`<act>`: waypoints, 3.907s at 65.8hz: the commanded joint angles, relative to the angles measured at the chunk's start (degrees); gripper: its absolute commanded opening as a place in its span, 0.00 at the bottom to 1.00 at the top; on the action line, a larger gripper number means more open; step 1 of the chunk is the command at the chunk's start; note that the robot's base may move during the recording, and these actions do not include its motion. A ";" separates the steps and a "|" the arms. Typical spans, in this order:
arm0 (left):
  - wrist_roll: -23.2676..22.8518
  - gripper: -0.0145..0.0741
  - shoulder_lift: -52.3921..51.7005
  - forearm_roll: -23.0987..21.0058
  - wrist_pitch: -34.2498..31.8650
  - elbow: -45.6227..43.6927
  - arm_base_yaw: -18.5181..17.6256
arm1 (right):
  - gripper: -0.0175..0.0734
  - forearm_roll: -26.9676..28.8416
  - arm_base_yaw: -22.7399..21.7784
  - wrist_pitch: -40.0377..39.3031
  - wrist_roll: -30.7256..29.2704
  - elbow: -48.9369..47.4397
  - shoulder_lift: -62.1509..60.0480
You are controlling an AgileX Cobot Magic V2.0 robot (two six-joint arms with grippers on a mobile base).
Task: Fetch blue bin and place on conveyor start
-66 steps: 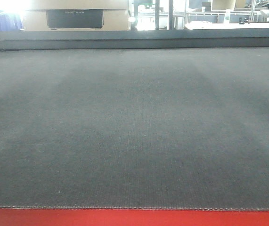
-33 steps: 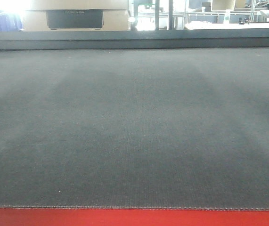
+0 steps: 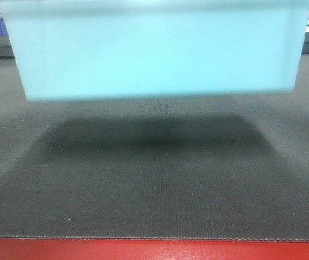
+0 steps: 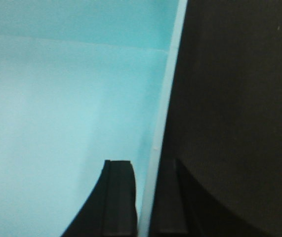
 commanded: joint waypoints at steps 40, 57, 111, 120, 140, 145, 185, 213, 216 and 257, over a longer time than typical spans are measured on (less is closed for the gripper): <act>-1.03 0.84 -0.95 -1.89 -10.69 6.53 0.38 | 0.73 -1.69 -0.29 -7.14 -1.16 2.38 2.36; -0.93 0.41 -7.41 1.40 -4.07 1.89 0.38 | 0.40 -2.81 -0.39 -7.14 -1.16 2.38 -7.93; 4.64 0.04 -52.02 -1.56 -10.87 37.37 17.95 | 0.02 -8.85 -7.47 -42.17 -1.16 49.15 -47.04; 4.64 0.04 -61.93 -1.96 -14.44 43.45 17.95 | 0.02 -8.85 -7.43 -48.93 -1.16 57.27 -55.76; 4.64 0.04 -73.19 -1.64 -12.67 46.71 17.95 | 0.02 -8.85 -7.43 -50.97 -1.16 60.37 -66.37; 4.64 0.04 -74.46 -1.54 -12.67 46.71 17.95 | 0.02 -8.85 -7.43 -50.96 -1.16 60.37 -66.64; 4.64 0.04 -75.60 -1.65 -12.57 46.71 18.03 | 0.02 -8.85 -7.43 -50.96 -1.16 60.37 -66.64; 15.55 0.04 -88.50 -8.01 -21.69 61.99 28.18 | 0.02 -8.85 -7.43 -50.84 -1.16 60.37 -66.61; 15.55 0.04 -88.50 -8.11 -24.74 64.50 28.20 | 0.02 -8.85 -7.43 -50.84 -1.16 60.37 -66.72; 15.55 0.04 -88.50 -8.23 -43.96 77.54 27.34 | 0.01 -8.85 -7.43 -50.84 -1.16 60.37 -66.67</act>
